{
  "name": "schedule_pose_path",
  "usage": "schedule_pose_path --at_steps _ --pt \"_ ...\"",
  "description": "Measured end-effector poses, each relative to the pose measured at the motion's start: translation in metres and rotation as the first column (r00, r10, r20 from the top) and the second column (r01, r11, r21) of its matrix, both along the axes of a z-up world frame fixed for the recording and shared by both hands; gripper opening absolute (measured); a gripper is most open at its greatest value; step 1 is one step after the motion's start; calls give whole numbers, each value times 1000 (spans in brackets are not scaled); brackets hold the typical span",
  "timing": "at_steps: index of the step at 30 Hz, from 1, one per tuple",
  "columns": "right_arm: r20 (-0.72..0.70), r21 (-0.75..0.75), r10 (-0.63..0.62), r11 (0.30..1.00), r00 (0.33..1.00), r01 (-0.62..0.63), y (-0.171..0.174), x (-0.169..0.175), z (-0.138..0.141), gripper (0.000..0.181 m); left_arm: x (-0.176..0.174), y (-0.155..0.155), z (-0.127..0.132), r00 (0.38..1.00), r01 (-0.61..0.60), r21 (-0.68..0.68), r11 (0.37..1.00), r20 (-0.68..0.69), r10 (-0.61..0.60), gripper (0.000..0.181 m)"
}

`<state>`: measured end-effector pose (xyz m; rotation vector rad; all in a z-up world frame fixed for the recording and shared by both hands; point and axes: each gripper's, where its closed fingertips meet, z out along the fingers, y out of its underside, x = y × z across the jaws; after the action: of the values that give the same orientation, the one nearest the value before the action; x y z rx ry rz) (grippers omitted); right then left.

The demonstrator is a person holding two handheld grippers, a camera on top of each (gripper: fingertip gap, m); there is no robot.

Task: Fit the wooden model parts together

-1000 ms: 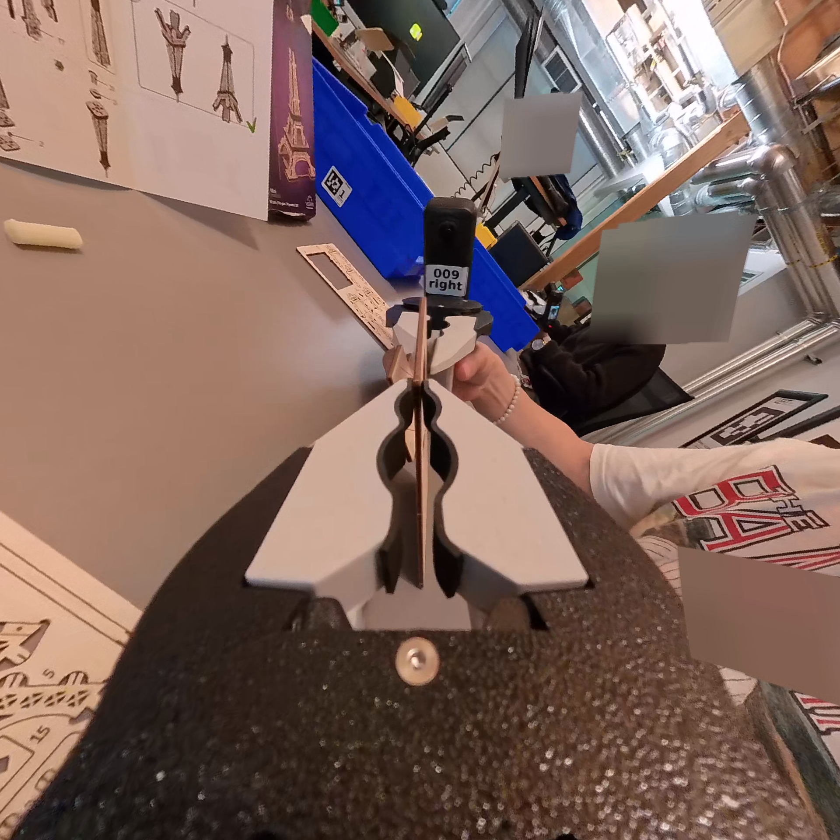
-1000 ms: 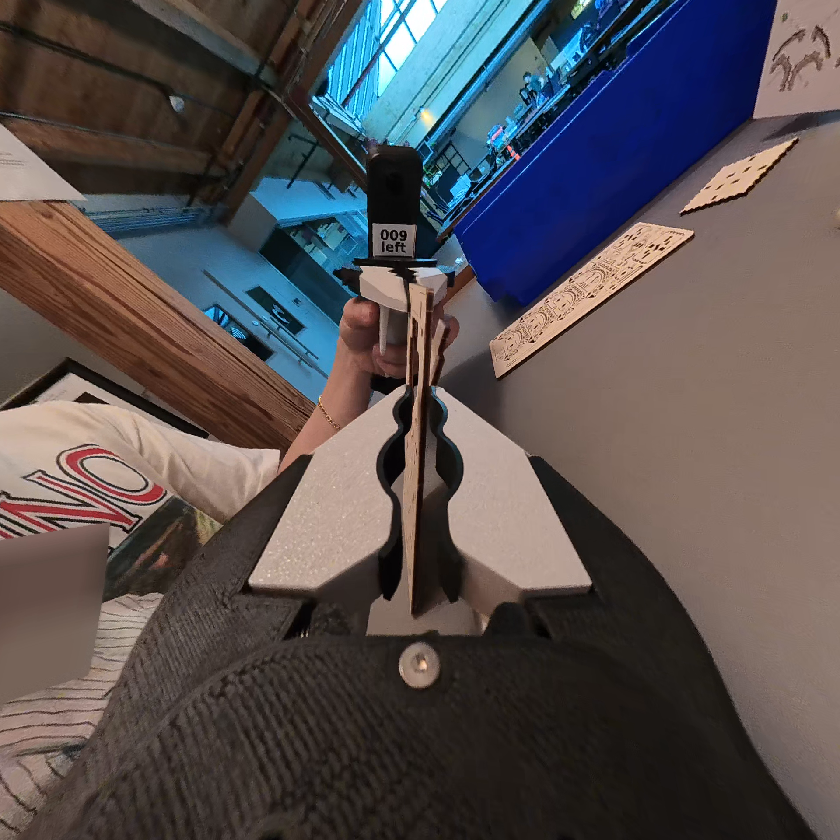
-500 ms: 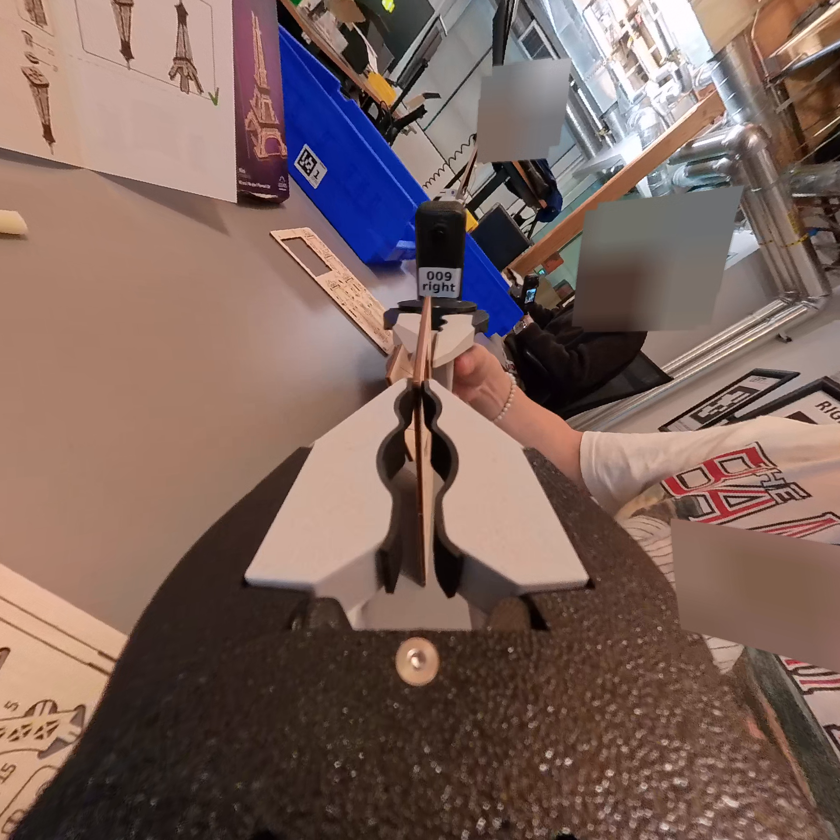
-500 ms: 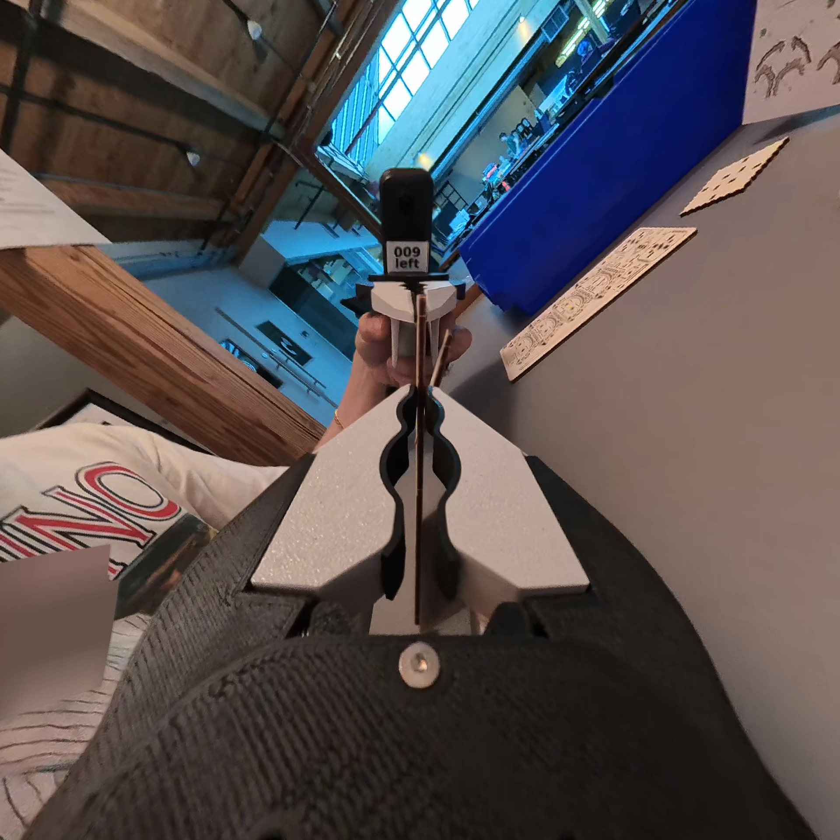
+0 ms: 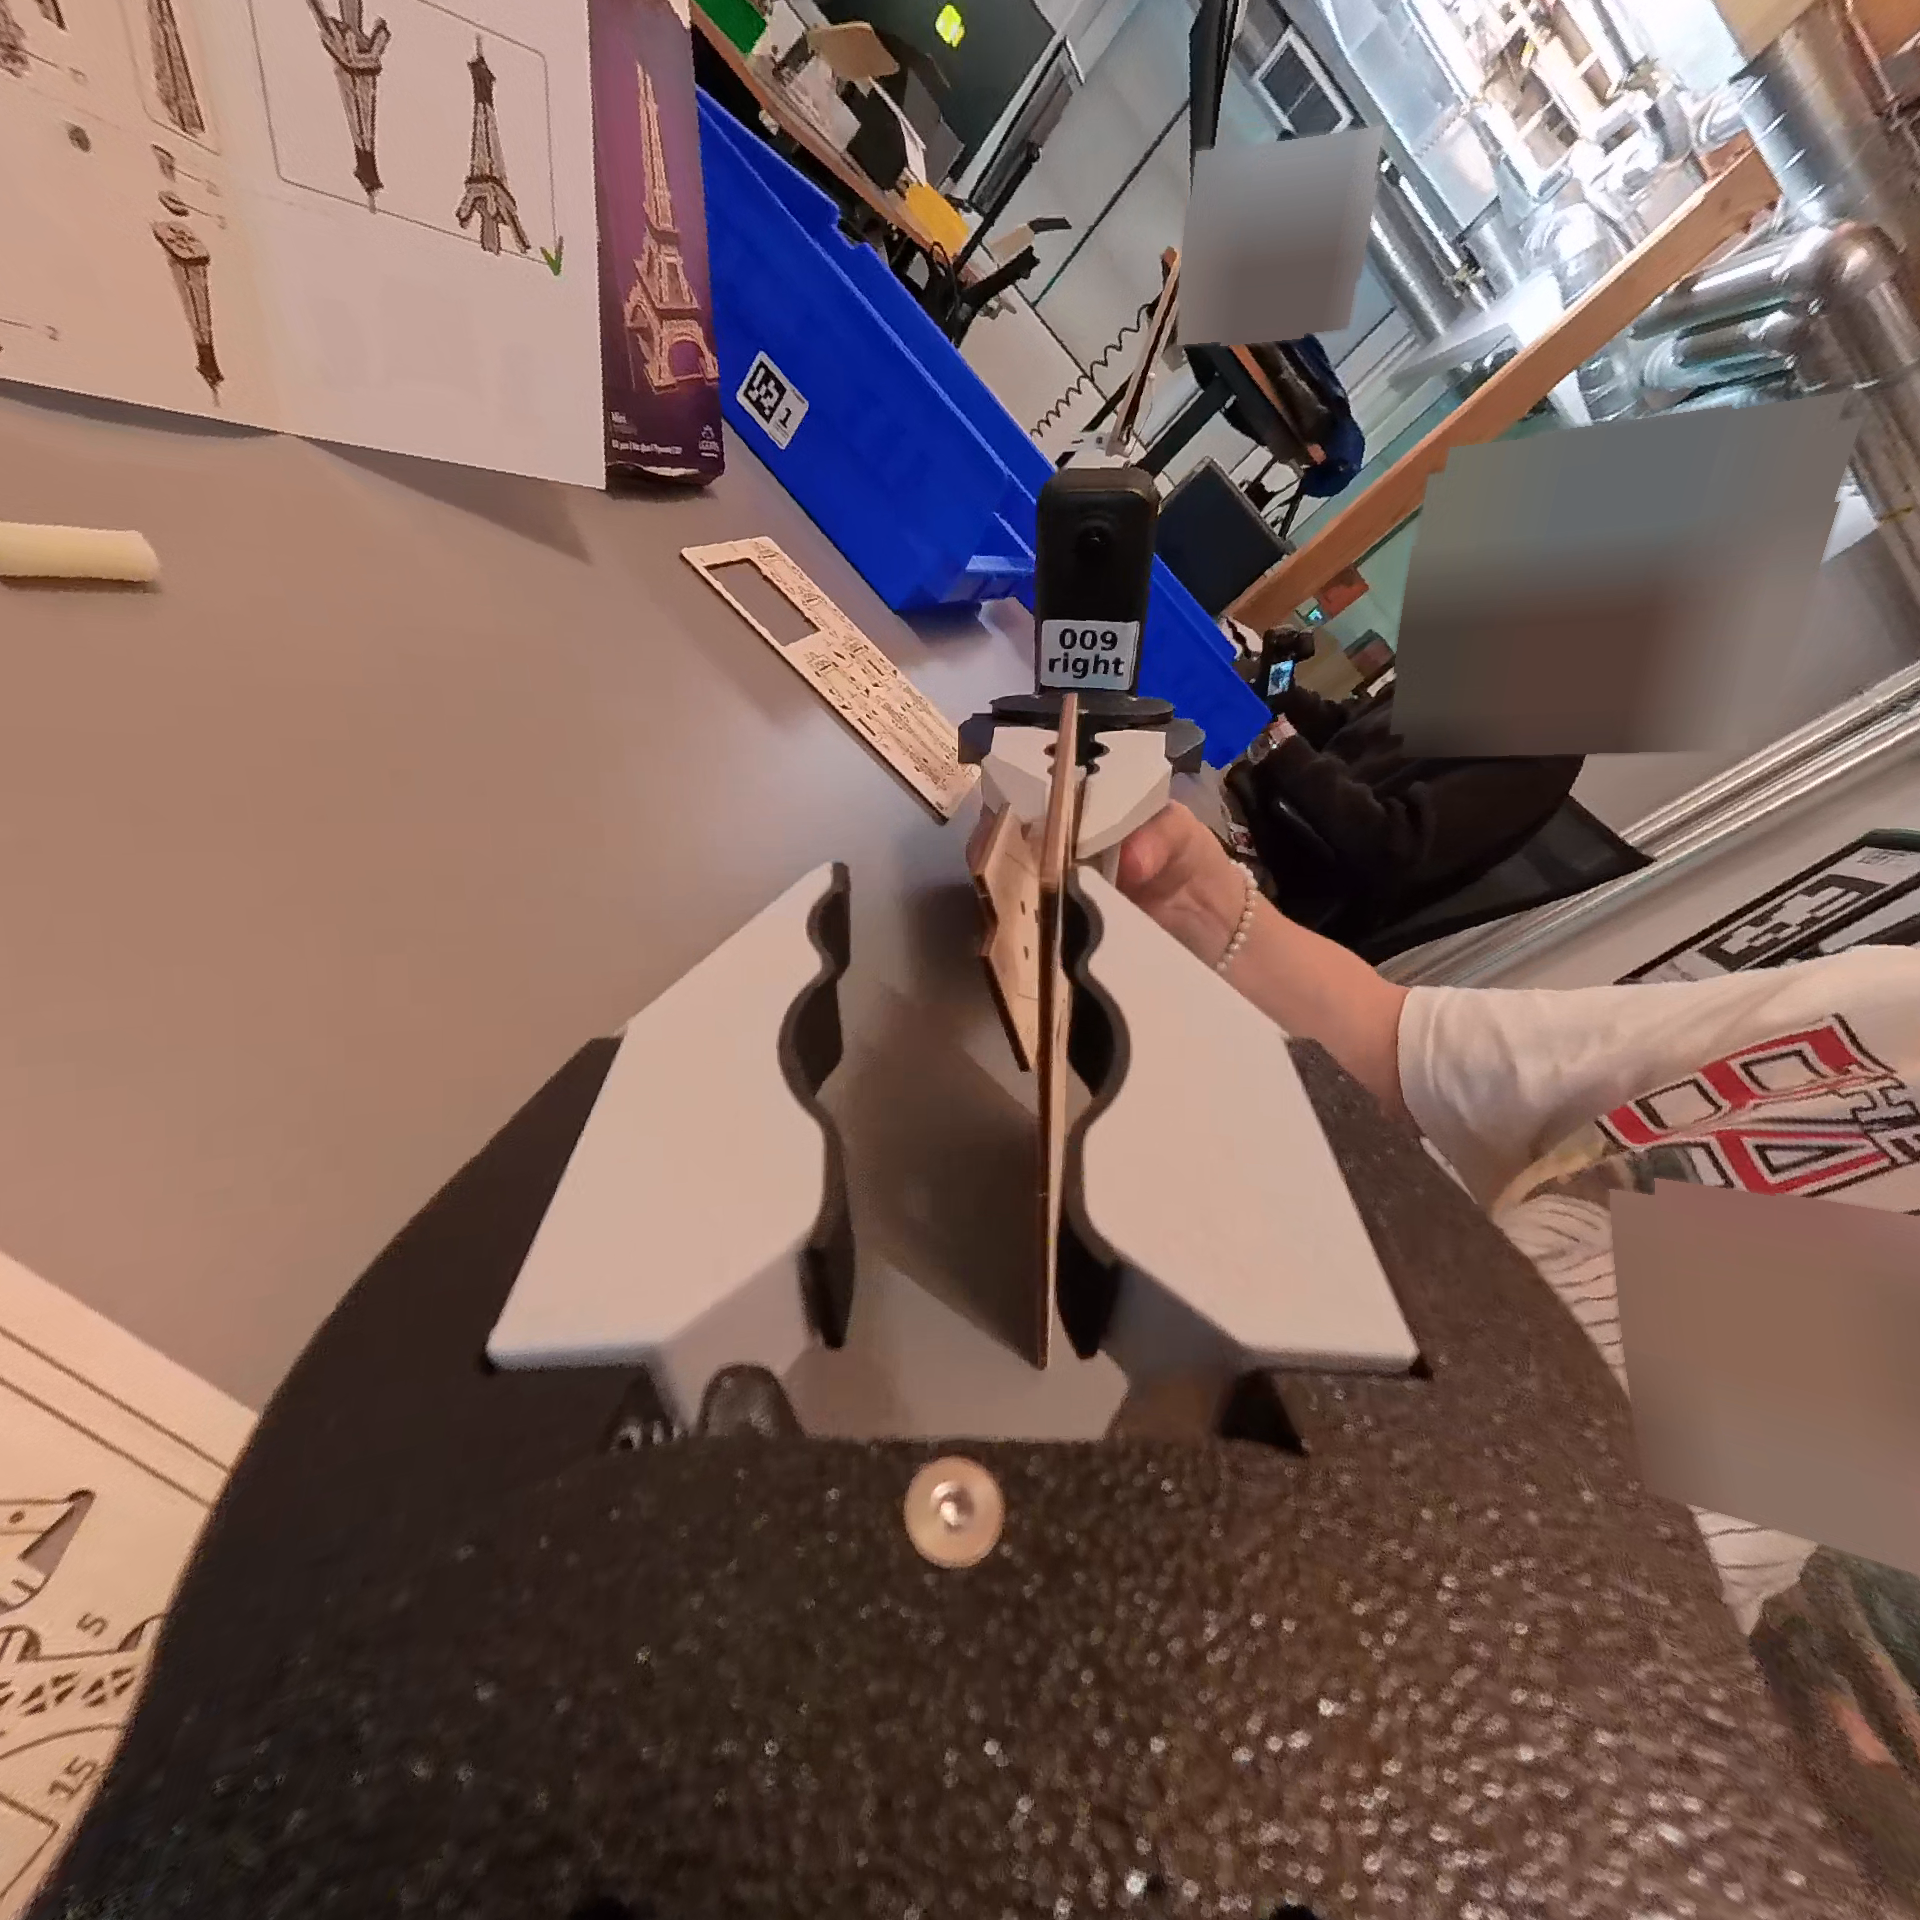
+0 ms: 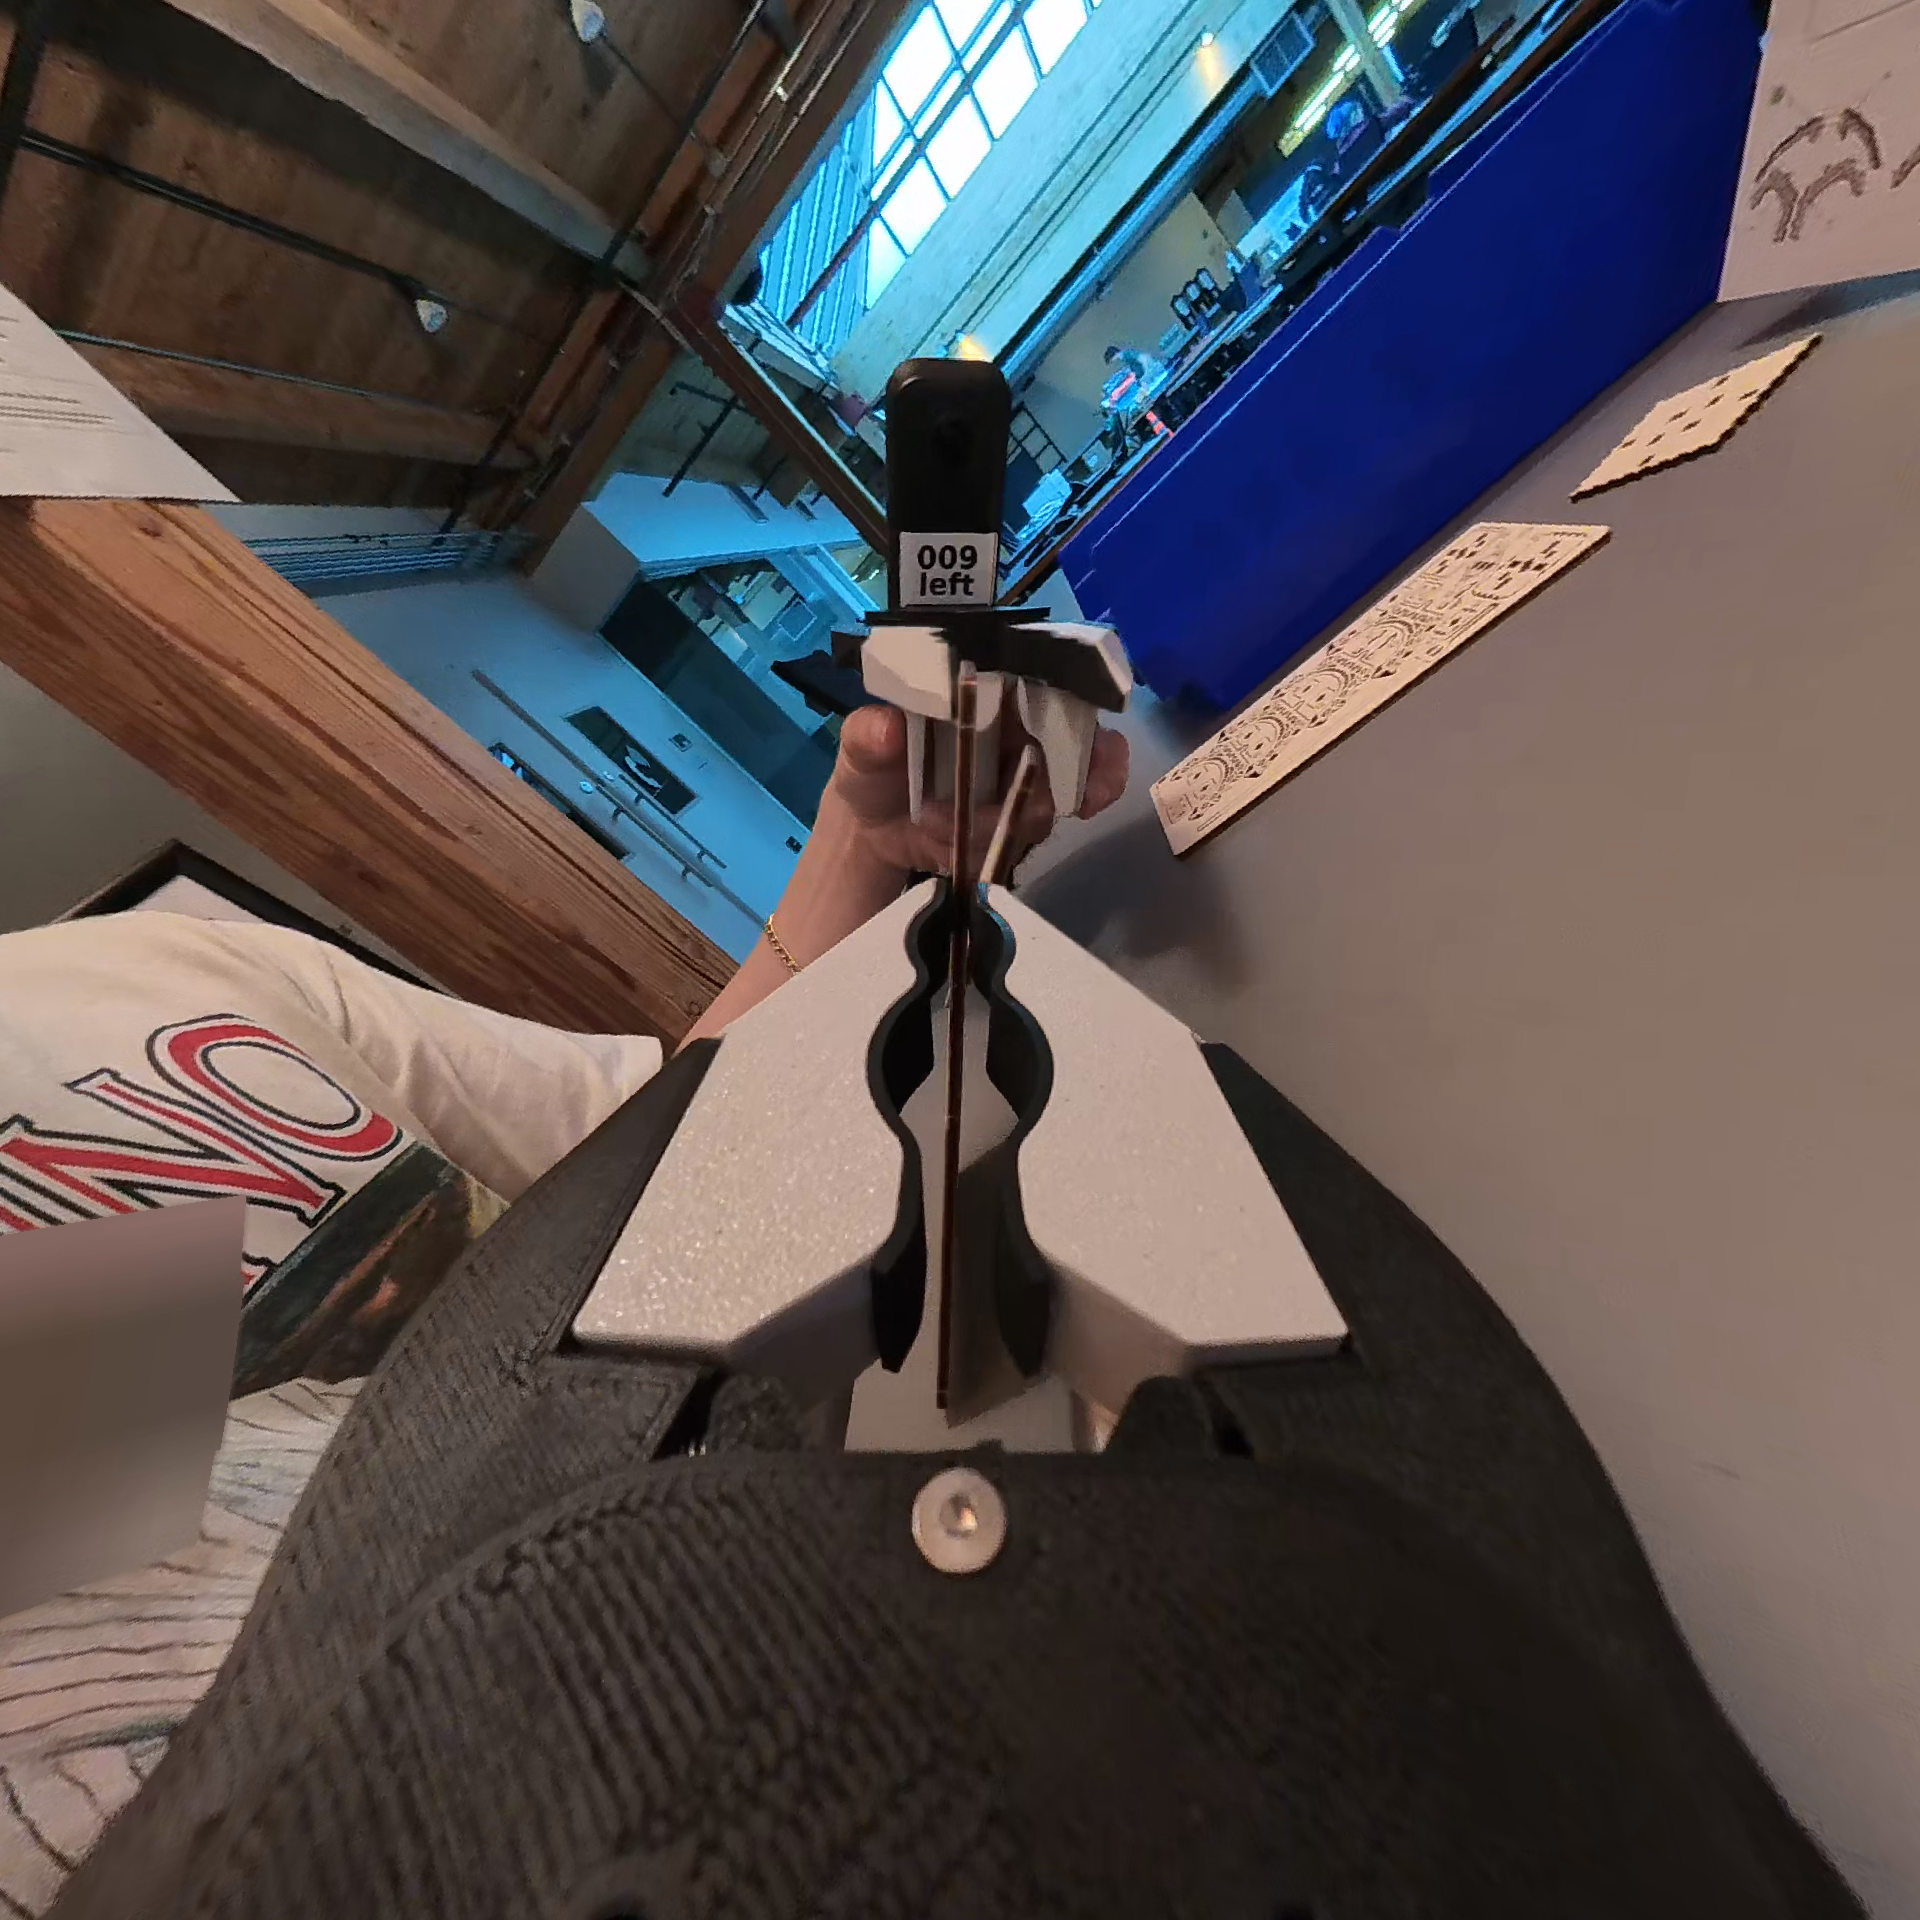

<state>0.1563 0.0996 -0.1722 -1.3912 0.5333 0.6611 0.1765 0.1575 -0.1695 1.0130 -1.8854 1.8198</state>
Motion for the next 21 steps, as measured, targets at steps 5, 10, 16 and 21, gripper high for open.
schedule_pose_path --at_steps 5,10,16,21 --pt "-10 -16 -48 999 999 48 -2 7 -3 1 -3 -4 -1 1000 13 25 1000 22 -14 38" --pt "-8 -26 -53 998 999 53 -1 7 -4 1 -2 -7 -6 998 1 94 996 67 -8 19" --pt "-27 -31 -51 998 998 50 -1 8 -6 1 -2 -13 -6 996 -2 107 994 89 -7 11" --pt "-31 -26 -40 999 999 39 -1 7 -5 1 -3 -14 -4 997 7 86 996 81 -14 10"
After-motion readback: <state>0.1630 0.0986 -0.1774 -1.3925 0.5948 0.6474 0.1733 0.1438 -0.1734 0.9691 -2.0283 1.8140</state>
